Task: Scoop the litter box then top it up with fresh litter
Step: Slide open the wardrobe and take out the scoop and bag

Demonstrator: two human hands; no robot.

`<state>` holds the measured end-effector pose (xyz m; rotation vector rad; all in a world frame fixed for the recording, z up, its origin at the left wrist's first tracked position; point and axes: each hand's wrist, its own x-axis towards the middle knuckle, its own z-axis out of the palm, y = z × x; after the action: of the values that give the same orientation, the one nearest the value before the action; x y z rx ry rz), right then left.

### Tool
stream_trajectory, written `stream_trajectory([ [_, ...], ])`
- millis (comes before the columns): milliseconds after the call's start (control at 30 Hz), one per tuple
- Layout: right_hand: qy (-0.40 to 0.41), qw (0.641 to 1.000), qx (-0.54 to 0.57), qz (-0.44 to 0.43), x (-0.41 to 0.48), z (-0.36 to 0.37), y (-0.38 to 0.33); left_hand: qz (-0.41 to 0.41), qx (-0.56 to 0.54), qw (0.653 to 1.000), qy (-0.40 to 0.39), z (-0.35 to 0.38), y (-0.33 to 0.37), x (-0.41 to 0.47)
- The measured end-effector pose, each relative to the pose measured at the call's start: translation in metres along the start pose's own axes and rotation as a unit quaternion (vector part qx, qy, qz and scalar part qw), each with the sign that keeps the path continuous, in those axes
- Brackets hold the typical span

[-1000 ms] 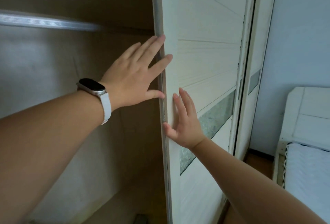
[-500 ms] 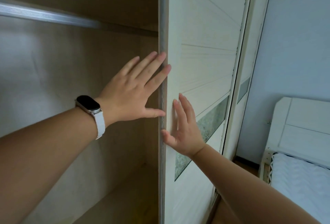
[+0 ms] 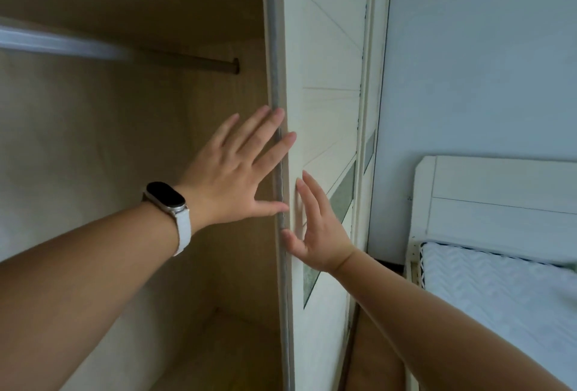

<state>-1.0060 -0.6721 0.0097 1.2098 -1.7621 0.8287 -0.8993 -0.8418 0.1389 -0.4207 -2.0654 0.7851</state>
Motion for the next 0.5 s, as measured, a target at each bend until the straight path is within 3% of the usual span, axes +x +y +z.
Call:
stream_trajectory([
  [500, -0.001, 0.999, -0.010, 0.031, 0.008, 0.016, 0.070, -0.004, -0.053, 0.998, 0.045, 0.067, 0.008, 0.045],
])
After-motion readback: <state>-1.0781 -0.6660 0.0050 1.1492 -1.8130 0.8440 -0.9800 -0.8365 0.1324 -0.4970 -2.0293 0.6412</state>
